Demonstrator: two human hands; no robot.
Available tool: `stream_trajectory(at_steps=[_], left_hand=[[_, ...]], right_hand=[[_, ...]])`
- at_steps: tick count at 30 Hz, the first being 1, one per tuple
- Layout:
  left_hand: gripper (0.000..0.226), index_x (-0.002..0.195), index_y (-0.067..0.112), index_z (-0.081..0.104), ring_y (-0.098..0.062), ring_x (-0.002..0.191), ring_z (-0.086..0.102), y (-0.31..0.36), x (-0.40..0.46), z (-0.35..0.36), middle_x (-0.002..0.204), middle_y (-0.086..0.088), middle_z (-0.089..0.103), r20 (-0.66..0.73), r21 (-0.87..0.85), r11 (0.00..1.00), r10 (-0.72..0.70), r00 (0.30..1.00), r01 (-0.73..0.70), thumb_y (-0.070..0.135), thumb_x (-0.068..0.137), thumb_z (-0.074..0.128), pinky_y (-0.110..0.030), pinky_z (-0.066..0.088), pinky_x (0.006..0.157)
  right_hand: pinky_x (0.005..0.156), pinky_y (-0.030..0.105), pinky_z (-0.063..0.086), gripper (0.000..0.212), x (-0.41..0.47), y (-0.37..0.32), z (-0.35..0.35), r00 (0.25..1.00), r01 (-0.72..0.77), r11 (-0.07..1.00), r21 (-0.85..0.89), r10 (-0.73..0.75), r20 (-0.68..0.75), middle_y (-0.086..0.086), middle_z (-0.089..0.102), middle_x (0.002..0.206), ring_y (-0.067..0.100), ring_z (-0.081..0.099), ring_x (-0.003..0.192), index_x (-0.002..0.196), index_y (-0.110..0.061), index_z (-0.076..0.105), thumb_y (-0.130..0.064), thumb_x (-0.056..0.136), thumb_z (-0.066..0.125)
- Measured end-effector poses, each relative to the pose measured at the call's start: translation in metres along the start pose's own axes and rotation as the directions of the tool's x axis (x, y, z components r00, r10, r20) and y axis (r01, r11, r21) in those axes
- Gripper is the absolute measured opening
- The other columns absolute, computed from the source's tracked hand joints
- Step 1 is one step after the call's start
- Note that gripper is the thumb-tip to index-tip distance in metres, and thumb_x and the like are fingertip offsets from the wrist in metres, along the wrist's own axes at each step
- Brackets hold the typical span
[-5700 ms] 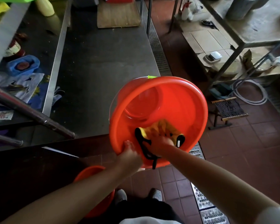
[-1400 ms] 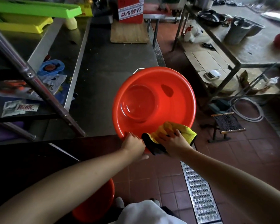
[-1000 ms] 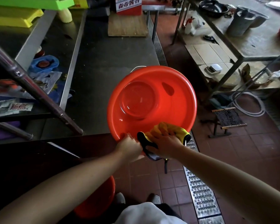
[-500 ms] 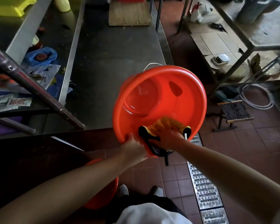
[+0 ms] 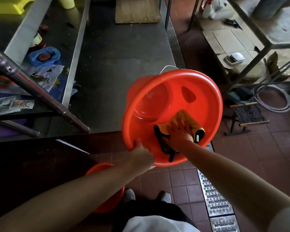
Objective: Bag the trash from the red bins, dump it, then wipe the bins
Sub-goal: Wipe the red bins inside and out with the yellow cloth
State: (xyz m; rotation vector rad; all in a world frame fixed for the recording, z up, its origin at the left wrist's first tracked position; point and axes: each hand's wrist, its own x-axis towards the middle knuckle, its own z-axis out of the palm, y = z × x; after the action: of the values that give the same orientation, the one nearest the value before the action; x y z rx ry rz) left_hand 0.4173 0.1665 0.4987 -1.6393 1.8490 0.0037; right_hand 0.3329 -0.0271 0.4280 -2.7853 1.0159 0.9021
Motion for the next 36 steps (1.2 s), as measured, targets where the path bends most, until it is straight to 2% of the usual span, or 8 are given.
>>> stream_trajectory(at_steps=[7, 13, 18, 22, 25, 28, 32, 36], left_hand=[[0.030, 0.111, 0.001, 0.066, -0.048, 0.105, 0.058, 0.002, 0.002, -0.002, 0.107, -0.028, 0.066, -0.012, -0.099, 0.995, 0.022, 1.000, -0.023, 0.016, 0.093, 0.048, -0.069, 0.037, 0.097], [0.026, 0.101, 0.004, 0.068, -0.041, 0.098, 0.062, -0.001, 0.000, -0.015, 0.100, -0.022, 0.069, 0.001, -0.109, 0.992, 0.064, 0.998, -0.063, 0.014, 0.092, 0.046, -0.069, 0.037, 0.096], [0.026, 0.105, -0.001, 0.066, -0.046, 0.104, 0.058, -0.007, -0.003, -0.011, 0.103, -0.028, 0.067, 0.040, -0.133, 0.988, 0.079, 0.996, -0.073, 0.009, 0.090, 0.047, -0.071, 0.033, 0.099], [0.016, 0.082, 0.014, 0.072, -0.031, 0.081, 0.066, -0.009, -0.005, -0.012, 0.079, -0.011, 0.070, 0.055, -0.075, 0.991, 0.113, 0.992, -0.109, 0.020, 0.078, 0.058, -0.061, 0.047, 0.090], [0.023, 0.065, 0.016, 0.071, -0.027, 0.065, 0.065, -0.010, -0.006, -0.005, 0.061, -0.005, 0.067, -0.020, -0.048, 0.997, 0.054, 0.998, -0.055, 0.027, 0.070, 0.052, -0.051, 0.055, 0.077], [0.023, 0.070, 0.012, 0.075, -0.031, 0.065, 0.066, -0.007, -0.008, 0.002, 0.064, -0.012, 0.068, -0.061, -0.038, 0.999, -0.013, 0.998, 0.011, 0.029, 0.064, 0.061, -0.050, 0.056, 0.073], [0.056, 0.072, 0.003, 0.076, -0.038, 0.064, 0.066, 0.002, -0.003, 0.003, 0.069, -0.022, 0.068, -0.096, -0.058, 0.997, -0.065, 0.993, 0.060, 0.018, 0.069, 0.023, -0.049, 0.056, 0.066], [0.041, 0.083, 0.007, 0.079, -0.039, 0.075, 0.070, 0.000, -0.002, 0.011, 0.081, -0.022, 0.073, -0.060, -0.011, 1.000, -0.015, 0.998, 0.014, 0.032, 0.073, 0.049, -0.050, 0.058, 0.073]], right_hand=[[0.120, 0.060, -0.003, 0.071, -0.002, -0.014, 0.008, 0.968, 0.252, 0.958, 0.139, -0.250, -0.033, -0.002, 0.006, 0.168, 0.036, -0.007, 0.153, 0.159, -0.038, 0.006, -0.070, 0.097, 0.022], [0.115, 0.059, -0.019, 0.074, 0.013, -0.019, 0.002, 0.999, 0.043, 0.989, 0.138, -0.046, 0.018, 0.005, 0.006, 0.169, 0.039, -0.015, 0.152, 0.161, -0.020, 0.012, -0.062, 0.101, 0.022], [0.119, 0.058, 0.004, 0.069, 0.018, -0.020, 0.003, 0.953, 0.304, 0.933, 0.195, -0.298, -0.061, -0.005, 0.012, 0.165, 0.036, 0.000, 0.153, 0.158, -0.038, 0.012, -0.068, 0.098, 0.029], [0.120, 0.057, -0.011, 0.071, 0.037, -0.018, -0.006, 0.996, 0.076, 0.993, 0.085, -0.079, 0.033, 0.004, 0.008, 0.168, 0.034, -0.010, 0.154, 0.161, -0.025, 0.014, -0.062, 0.101, 0.022], [0.120, 0.058, 0.006, 0.073, 0.038, -0.044, -0.004, 0.983, 0.174, 0.955, 0.241, -0.184, 0.015, 0.008, 0.015, 0.166, 0.037, 0.010, 0.153, 0.159, -0.028, 0.015, -0.066, 0.098, 0.029], [0.121, 0.057, 0.010, 0.071, 0.050, -0.036, -0.001, 0.945, 0.328, 0.928, 0.177, -0.323, -0.060, 0.002, 0.010, 0.167, 0.034, 0.005, 0.153, 0.158, -0.041, 0.009, -0.070, 0.096, 0.030], [0.118, 0.057, -0.012, 0.071, 0.077, -0.035, -0.005, 0.986, 0.161, 0.986, 0.042, -0.163, 0.032, 0.002, 0.000, 0.169, 0.032, -0.013, 0.154, 0.161, -0.030, 0.007, -0.065, 0.100, 0.018], [0.119, 0.060, -0.008, 0.070, 0.085, -0.051, 0.003, 0.991, 0.124, 0.979, 0.162, -0.129, 0.020, 0.000, 0.007, 0.169, 0.031, -0.008, 0.154, 0.160, -0.028, 0.016, -0.064, 0.100, 0.020]])
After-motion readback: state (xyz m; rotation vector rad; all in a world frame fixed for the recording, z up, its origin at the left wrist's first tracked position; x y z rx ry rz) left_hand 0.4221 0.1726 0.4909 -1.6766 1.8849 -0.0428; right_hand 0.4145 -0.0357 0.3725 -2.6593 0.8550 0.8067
